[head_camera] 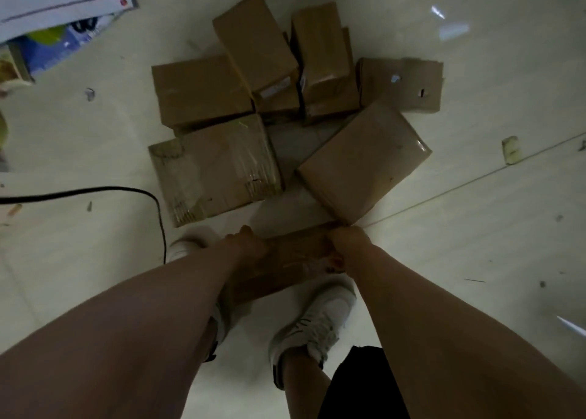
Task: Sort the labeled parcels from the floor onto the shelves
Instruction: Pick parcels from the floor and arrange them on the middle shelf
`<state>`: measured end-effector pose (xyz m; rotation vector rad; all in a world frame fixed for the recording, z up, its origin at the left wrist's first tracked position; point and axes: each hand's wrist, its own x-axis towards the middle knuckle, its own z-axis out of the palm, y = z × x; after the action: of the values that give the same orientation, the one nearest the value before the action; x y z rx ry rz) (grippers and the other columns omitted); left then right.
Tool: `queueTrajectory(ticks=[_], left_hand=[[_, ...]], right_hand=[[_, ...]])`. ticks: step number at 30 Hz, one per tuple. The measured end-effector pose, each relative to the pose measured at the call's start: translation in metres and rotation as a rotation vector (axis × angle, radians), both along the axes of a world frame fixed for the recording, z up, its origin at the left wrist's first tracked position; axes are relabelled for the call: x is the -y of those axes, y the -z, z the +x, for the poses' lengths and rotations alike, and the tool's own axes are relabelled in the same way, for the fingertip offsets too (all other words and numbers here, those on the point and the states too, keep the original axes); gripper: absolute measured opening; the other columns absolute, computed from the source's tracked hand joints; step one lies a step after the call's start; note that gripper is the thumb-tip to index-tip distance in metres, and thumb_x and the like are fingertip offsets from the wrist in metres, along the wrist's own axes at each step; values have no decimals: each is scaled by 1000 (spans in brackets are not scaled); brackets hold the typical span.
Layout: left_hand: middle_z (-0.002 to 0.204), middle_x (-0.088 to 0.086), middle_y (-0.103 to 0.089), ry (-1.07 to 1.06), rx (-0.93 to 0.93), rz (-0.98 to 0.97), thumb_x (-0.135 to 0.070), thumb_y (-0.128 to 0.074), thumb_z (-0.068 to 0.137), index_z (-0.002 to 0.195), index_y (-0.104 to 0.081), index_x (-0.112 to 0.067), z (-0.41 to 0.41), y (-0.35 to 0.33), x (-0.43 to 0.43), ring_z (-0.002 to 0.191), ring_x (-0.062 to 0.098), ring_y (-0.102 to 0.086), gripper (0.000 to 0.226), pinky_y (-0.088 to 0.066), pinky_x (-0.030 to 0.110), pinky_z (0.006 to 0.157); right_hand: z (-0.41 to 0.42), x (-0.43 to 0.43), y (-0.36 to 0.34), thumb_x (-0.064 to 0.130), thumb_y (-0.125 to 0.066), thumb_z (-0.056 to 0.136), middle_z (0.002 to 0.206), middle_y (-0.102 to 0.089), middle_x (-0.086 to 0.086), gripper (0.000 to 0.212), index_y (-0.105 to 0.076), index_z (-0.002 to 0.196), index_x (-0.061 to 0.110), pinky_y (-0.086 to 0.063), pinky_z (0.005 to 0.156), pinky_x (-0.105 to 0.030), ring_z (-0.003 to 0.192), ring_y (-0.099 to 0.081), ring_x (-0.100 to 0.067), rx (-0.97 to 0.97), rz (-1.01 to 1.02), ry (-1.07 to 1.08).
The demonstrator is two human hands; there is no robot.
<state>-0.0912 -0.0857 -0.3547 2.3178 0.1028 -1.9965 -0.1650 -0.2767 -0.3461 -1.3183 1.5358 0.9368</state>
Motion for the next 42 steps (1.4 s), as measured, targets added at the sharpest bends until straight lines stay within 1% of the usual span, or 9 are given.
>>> queueTrajectory(ticks=[7, 11, 15, 17, 20, 24, 30, 37, 42], left_hand=[[151, 19, -39, -526, -109, 50, -28, -50, 102, 144, -42, -3, -14, -51, 6, 137, 37, -39, 50, -37, 42, 109], [142, 17, -44, -824, -85, 155, -34, -63, 95, 143, -40, -11, 0, -132, 13, 127, 38, -45, 58, -46, 42, 94], [78, 10, -52, -809, -57, 166, -29, -60, 96, 93, -56, -6, 28, -229, 32, 75, 26, -58, 23, -43, 27, 57], [76, 11, -58, -776, -9, 125, -25, -57, 97, 95, -64, -14, 46, -280, 44, 64, 24, -57, 13, -39, 23, 51], [122, 16, -65, -655, 26, 80, -23, -49, 98, 129, -61, -6, 70, -370, 63, 111, 33, -63, 37, -41, 32, 60], [82, 14, -58, -724, 124, -17, -22, -48, 97, 102, -62, -8, 97, -498, 79, 66, 29, -54, 20, -41, 30, 49], [82, 14, -43, -1022, 315, -345, -25, -41, 105, 130, -49, 0, 120, -680, 90, 96, 27, -42, 36, -37, 43, 104], [155, 14, -32, -1384, 421, -564, -51, -47, 98, 150, -33, -13, 129, -817, 98, 140, 38, -32, 66, -28, 53, 113], [106, 11, -49, -1426, 382, -679, -33, -61, 81, 104, -52, -12, 137, -889, 108, 112, 37, -44, 33, -35, 55, 96]], right_hand=[[-4, 2, -31, 26, -54, 91, 123, -60, -18, 38, -61, 123, 6, -51, 98, -44, 113, -58, -32, 10, -57, -47], [2, 10, -104, 25, -45, 90, 88, -42, -6, 20, -37, 71, 23, -43, 72, -33, 111, -45, -31, 11, -260, -109], [15, 22, -208, 29, -48, 91, 97, -38, -8, 16, -52, 101, 17, -49, 77, -37, 110, -45, -34, 74, -337, -146], [26, 34, -267, 29, -52, 91, 107, -36, -13, 36, -47, 120, 9, -53, 90, -48, 117, -47, -39, 112, -364, -73], [48, 53, -367, 43, -52, 92, 125, -37, -16, 61, -40, 135, 3, -53, 94, -55, 116, -52, -40, 156, -380, 11], [79, 80, -495, 37, -50, 94, 127, -51, -17, 54, -51, 134, 0, -52, 98, -51, 124, -52, -37, 216, -364, -1], [113, 92, -674, 32, -56, 94, 140, -42, -22, 57, -39, 145, 12, -55, 92, -55, 117, -53, -42, 359, -398, 99], [112, 106, -815, 69, -63, 74, 151, -38, -17, 105, -20, 157, 21, -48, 101, -57, 126, -48, -42, 652, -356, 228], [112, 130, -888, 89, -49, 71, 151, -42, -16, 115, -22, 156, 18, -40, 106, -61, 131, -46, -43, 820, -370, 316]])
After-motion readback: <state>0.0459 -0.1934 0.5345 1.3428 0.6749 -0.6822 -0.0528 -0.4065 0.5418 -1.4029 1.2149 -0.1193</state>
